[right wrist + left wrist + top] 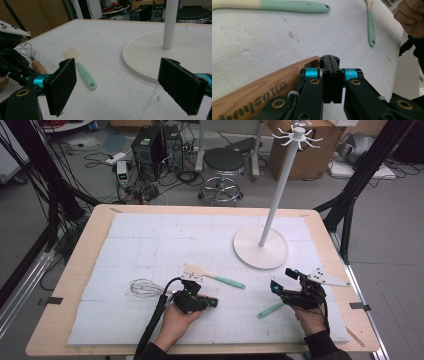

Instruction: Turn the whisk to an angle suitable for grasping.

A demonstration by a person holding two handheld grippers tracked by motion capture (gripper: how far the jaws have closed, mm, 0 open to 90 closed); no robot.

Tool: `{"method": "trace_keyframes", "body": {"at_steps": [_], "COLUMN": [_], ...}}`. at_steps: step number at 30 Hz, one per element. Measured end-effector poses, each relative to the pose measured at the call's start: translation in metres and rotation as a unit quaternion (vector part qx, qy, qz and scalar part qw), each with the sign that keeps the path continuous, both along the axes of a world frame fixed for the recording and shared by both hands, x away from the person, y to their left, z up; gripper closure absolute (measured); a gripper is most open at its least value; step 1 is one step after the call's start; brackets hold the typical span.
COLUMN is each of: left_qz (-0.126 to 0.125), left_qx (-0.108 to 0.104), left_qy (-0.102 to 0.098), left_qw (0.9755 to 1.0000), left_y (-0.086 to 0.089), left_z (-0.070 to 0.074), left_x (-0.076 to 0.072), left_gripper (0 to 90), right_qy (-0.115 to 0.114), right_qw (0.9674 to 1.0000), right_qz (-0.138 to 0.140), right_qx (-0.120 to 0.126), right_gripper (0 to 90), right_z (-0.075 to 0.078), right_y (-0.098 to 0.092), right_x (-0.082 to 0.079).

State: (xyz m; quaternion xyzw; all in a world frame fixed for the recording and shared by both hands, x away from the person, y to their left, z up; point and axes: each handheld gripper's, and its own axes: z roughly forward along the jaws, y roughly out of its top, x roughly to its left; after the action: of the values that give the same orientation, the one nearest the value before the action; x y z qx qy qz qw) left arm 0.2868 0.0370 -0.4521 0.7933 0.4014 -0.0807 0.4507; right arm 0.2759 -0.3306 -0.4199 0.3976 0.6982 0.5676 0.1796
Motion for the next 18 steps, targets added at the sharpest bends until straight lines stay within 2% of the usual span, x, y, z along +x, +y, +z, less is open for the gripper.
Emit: {"method": "trace_keyframes", "body": {"at_steps": [5, 7, 15, 18], "left_qz": [-0.008, 0.000, 0.005, 0.016], "left_qx": [0.019, 0.016, 0.001, 0.002], "left_qy": [0.004, 0.005, 0.029, 0.024], "left_qw": [0.9998, 0.9999, 0.9996, 0.9996], "left_y": [-0.006, -0.005, -0.002, -0.002], "left_z": [-0.006, -0.006, -0.009, -0.008], "left_x": [-0.002, 0.000, 0.006, 0.009], "left_gripper": [89.7, 89.6, 89.6, 89.6], "right_qy": [0.000, -0.001, 0.001, 0.000], "right_qw": [1.0000, 1.0000, 1.0000, 1.0000], "right_qz": [0.000, 0.000, 0.000, -0.001], "right_qx": [-0.001, -0.001, 0.000, -0.002], "right_gripper": [14.5, 14.5, 14.5, 14.5], "right_z": [0.000, 0.000, 0.000, 0.000], "right_y": [0.000, 0.000, 0.001, 0.001], "right_x": [0.000, 0.000, -0.001, 0.000]}}
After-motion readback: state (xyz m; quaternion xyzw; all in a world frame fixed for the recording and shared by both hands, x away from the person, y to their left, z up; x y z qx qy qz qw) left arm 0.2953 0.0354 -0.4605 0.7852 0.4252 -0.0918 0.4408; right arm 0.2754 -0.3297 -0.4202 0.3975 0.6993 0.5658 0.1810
